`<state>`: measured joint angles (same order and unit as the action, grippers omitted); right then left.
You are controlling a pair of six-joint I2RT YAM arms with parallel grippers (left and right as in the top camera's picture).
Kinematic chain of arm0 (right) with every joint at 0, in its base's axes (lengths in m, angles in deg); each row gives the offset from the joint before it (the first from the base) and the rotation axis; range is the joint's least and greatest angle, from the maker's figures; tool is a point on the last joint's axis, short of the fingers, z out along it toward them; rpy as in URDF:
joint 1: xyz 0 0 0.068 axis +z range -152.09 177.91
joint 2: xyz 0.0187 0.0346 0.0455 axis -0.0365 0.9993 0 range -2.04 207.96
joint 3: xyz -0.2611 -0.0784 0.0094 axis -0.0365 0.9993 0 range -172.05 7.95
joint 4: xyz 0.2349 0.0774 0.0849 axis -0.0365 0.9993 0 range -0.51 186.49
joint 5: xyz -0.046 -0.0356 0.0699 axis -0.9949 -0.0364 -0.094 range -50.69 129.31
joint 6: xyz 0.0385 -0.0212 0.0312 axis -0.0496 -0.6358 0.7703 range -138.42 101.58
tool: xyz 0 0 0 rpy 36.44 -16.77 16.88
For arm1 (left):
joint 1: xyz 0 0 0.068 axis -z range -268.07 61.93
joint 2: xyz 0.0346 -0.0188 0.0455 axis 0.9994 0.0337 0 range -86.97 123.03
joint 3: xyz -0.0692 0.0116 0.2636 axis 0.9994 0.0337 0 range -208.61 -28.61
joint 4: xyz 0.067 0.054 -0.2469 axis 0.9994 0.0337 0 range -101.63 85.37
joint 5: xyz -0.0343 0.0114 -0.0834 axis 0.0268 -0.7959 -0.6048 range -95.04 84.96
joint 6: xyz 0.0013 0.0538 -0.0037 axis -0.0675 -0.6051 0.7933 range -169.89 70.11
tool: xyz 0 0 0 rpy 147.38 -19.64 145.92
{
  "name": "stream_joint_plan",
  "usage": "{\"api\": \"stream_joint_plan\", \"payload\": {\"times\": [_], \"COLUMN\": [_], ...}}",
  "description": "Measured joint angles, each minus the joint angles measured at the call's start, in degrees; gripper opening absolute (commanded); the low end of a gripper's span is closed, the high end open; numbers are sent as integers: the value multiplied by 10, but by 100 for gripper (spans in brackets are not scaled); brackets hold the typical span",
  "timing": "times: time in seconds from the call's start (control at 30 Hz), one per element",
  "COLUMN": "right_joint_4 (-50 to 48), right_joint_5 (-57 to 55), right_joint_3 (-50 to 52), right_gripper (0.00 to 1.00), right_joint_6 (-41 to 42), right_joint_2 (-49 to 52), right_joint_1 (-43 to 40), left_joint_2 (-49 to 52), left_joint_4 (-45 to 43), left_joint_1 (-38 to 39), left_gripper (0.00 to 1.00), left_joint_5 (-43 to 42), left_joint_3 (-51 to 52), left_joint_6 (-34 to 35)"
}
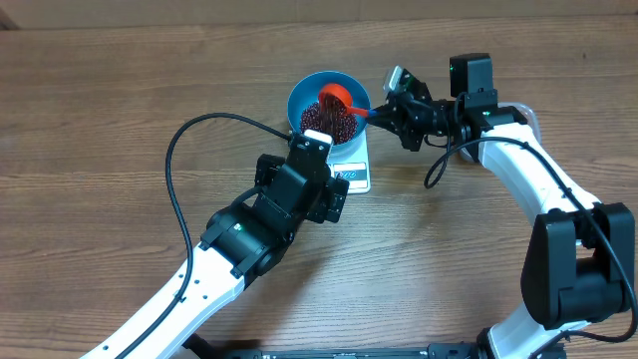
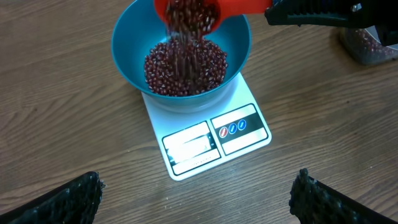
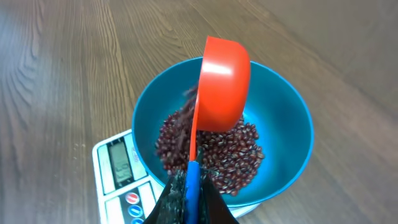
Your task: Scoop item into bowl and weigh 150g on scale
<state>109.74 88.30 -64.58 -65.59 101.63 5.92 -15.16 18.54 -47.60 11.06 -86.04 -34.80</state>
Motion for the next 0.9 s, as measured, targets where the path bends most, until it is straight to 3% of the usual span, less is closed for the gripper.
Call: {"api": "stream_joint_plan", "payload": {"times": [0.23, 0.9], "right_joint_4": [0, 4], "right_joint_5": [-10, -13], "right_joint_3": [0, 0], "right_gripper": [4, 4], "right_joint_6": [-54, -68], "right_joint_2": [0, 0], "right_joint_1": [0, 0], "left_joint_2": [0, 0], "left_joint_4": [0, 0], "left_joint_1": [0, 0], "left_gripper": [100, 100], "left_joint_5": [0, 0], "left_joint_3": [0, 0], "left_joint_6": [0, 0]}}
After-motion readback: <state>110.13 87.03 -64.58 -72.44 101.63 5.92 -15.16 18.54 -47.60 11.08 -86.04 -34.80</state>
